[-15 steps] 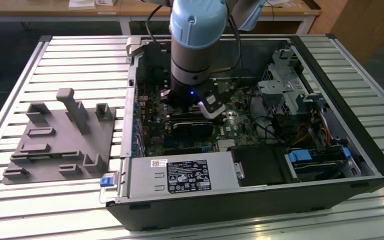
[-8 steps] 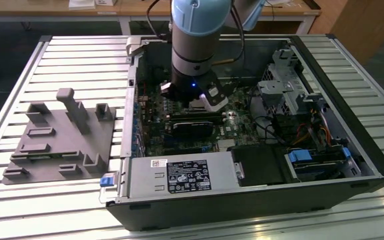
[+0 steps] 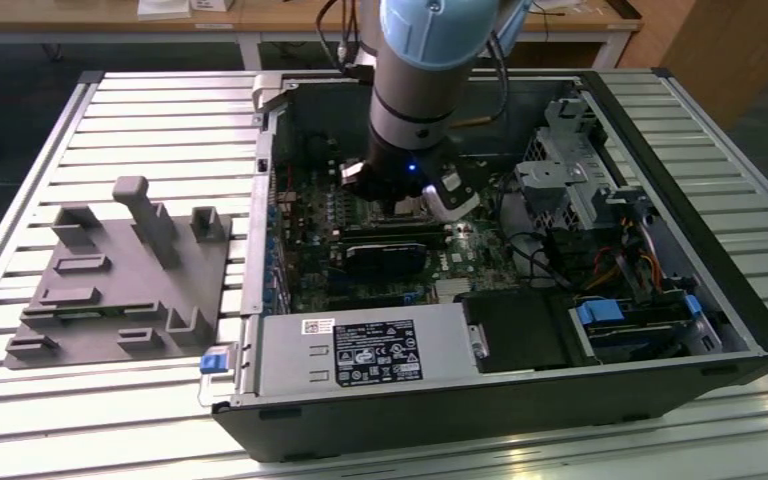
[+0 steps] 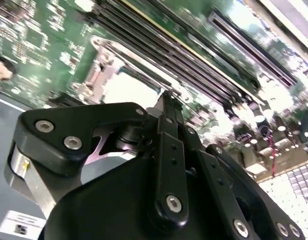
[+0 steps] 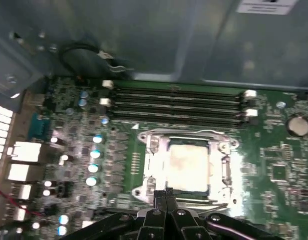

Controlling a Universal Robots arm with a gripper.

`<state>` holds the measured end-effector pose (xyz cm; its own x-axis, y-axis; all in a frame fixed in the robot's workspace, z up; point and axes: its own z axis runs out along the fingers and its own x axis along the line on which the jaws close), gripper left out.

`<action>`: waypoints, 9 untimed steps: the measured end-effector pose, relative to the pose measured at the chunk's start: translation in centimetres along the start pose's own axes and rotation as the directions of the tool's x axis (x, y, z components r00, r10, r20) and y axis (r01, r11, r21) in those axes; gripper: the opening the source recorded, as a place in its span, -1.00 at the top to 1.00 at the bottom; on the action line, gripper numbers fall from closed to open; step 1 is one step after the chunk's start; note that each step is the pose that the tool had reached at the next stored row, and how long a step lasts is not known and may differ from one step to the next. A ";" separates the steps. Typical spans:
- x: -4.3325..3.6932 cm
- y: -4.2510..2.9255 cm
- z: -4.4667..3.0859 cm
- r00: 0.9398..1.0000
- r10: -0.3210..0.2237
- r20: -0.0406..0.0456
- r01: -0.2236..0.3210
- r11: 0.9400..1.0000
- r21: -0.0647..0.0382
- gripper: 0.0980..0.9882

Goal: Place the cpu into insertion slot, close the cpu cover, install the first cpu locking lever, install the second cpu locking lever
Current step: 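Install the second cpu locking lever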

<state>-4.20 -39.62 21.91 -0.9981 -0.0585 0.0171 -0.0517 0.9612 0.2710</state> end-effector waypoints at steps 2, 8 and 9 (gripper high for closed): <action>-0.56 -0.03 -0.04 1.000 0.001 -0.002 -0.001 1.000 0.000 0.98; -0.60 0.27 -1.09 1.000 0.001 -0.002 -0.001 1.000 0.000 0.98; -0.63 0.31 -1.26 1.000 0.001 -0.002 -0.001 1.000 0.000 0.98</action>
<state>-3.54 -39.62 23.19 -0.9981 -0.0586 0.0195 -0.0511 0.9612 0.2711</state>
